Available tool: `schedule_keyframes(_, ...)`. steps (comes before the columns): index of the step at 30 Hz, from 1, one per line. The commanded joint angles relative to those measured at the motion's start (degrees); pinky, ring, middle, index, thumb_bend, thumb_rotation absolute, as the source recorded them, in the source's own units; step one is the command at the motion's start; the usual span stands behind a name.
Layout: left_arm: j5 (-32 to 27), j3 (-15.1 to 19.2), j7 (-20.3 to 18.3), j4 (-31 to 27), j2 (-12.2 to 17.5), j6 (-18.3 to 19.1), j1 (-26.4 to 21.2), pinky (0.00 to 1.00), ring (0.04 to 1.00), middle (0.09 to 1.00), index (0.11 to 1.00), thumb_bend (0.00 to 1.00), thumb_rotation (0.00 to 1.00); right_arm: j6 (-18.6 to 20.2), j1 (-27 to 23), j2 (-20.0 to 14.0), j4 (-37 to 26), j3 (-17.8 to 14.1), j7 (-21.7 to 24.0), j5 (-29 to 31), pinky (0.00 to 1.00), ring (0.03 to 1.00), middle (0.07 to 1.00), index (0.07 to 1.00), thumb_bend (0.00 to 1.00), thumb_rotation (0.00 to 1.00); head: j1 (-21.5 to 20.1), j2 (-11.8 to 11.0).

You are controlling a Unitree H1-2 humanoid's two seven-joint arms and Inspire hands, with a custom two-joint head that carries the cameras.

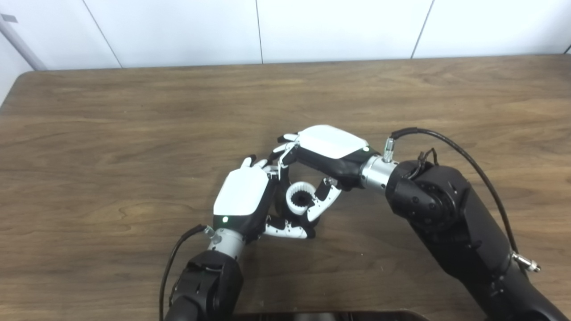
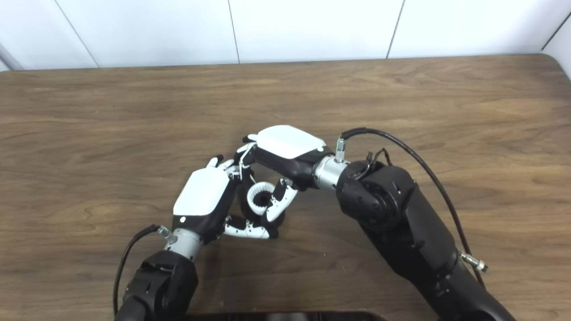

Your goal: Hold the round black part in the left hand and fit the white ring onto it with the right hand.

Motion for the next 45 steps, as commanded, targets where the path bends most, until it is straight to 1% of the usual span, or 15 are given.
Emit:
schedule_keyframes(1, -0.4, -0.4, -2.1, 0.0, -0.1, 0.1, 0.5, 1.0, 0.906, 0.786, 0.482, 0.52, 0.05, -1.1, -0.8, 0.3, -1.2, -0.3, -0.9, 0.2, 0.97, 0.965, 0.856, 0.484, 0.52, 0.13, 0.1, 0.1)
schedule_keyframes(5, -0.2, -0.5, -2.6, -0.1, -0.1, 0.3, 0.4, 1.0, 0.909, 0.789, 0.482, 0.52, 0.05, -0.7, -0.7, 0.4, -1.3, -0.1, -0.6, -0.1, 0.98, 0.972, 0.86, 0.484, 0.52, 0.13, 0.0, 0.0)
schedule_keyframes(11, 0.2, -0.6, -2.8, -0.4, -0.3, 0.4, 0.4, 1.0, 0.908, 0.787, 0.482, 0.52, 0.05, -1.8, -0.4, 0.4, -0.6, -0.1, -1.6, 0.1, 0.97, 0.963, 0.853, 0.484, 0.52, 0.13, 0.1, 0.0)
schedule_keyframes(20, 0.4, -0.7, -2.2, -0.2, -0.2, -0.1, 0.4, 1.0, 0.905, 0.78, 0.481, 0.52, 0.05, -0.9, -0.2, 0.4, 0.2, -0.4, -1.6, -0.2, 0.96, 0.973, 0.859, 0.485, 0.52, 0.13, 0.0, 0.1)
schedule_keyframes(29, -0.1, -0.5, -1.9, -0.2, -0.5, -0.1, 0.6, 1.0, 0.904, 0.777, 0.481, 0.52, 0.05, -1.2, -0.3, 0.2, 0.8, -1.0, -2.2, -0.3, 0.93, 0.967, 0.856, 0.484, 0.52, 0.13, -0.1, 0.1)
schedule_keyframes(37, -0.1, -0.5, -1.5, 0.0, -0.5, -0.3, 0.7, 1.0, 0.903, 0.772, 0.481, 0.52, 0.05, -0.9, -0.6, 0.1, 0.9, -1.9, -2.2, 0.4, 0.93, 0.971, 0.86, 0.484, 0.52, 0.13, -0.1, 0.1)
schedule_keyframes(45, -0.4, -0.3, -1.8, -0.1, -0.5, -0.2, 0.6, 1.0, 0.908, 0.774, 0.481, 0.52, 0.05, -0.9, -0.3, 0.3, 1.1, -1.6, -2.1, -0.1, 0.94, 0.969, 0.86, 0.484, 0.52, 0.13, -0.2, 0.1)
